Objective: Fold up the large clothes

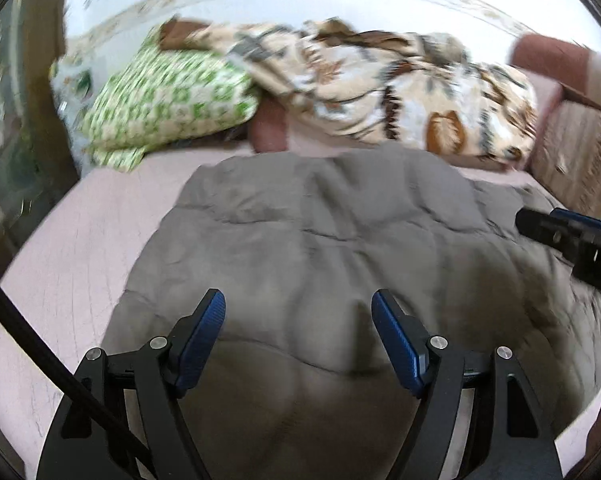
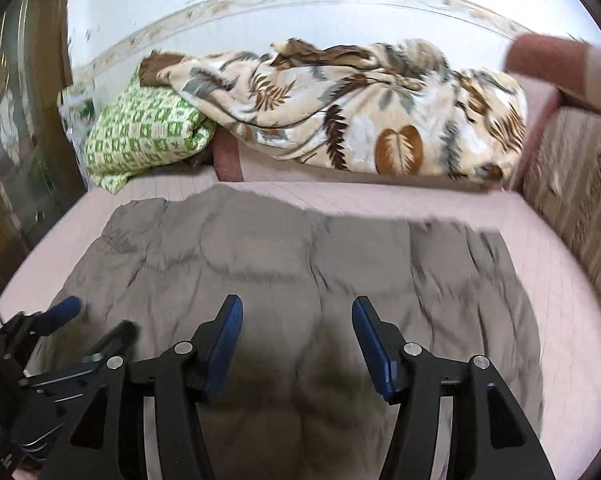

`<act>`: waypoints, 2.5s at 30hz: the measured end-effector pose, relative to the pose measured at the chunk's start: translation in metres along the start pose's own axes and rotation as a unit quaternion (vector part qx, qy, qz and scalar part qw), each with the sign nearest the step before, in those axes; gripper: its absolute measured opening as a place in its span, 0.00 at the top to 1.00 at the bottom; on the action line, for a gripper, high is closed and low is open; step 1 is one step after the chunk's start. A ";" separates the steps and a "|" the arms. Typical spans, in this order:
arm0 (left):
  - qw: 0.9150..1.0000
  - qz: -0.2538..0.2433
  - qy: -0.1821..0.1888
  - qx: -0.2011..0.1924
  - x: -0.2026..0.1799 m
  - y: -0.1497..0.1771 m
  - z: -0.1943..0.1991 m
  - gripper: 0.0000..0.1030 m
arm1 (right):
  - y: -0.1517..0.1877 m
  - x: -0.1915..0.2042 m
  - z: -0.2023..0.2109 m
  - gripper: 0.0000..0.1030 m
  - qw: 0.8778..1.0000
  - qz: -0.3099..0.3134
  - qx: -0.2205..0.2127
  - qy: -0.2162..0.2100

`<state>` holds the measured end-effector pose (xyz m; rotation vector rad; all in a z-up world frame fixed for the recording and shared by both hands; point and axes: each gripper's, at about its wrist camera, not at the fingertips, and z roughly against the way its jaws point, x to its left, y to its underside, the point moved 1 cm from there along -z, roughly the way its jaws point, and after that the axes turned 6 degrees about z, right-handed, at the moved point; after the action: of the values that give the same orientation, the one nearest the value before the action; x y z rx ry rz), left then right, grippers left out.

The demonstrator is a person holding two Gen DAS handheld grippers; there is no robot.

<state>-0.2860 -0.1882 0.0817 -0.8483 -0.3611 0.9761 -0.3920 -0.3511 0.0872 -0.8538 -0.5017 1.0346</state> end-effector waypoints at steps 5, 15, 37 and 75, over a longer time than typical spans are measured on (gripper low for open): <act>0.997 0.046 -0.038 0.048 0.037 -0.012 -0.031 0.27 | -0.041 0.017 -0.045 0.40 0.999 0.000 0.028 -0.028; 0.997 0.020 -0.050 0.060 0.037 -0.010 -0.041 0.27 | -0.033 0.052 -0.159 0.31 0.982 0.053 0.177 -0.031; 0.999 0.025 -0.010 0.021 0.037 0.038 0.047 0.27 | 0.069 -0.068 0.039 0.29 0.996 -0.074 0.045 0.004; 0.999 -0.007 -0.033 0.022 0.019 0.077 0.048 0.27 | 0.115 -0.069 0.035 0.18 0.993 -0.085 0.072 0.044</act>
<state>-0.3501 -0.1287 0.0509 -0.7739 -0.4010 0.9974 -0.5097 -0.3717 0.0164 -0.7115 -0.4125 0.8616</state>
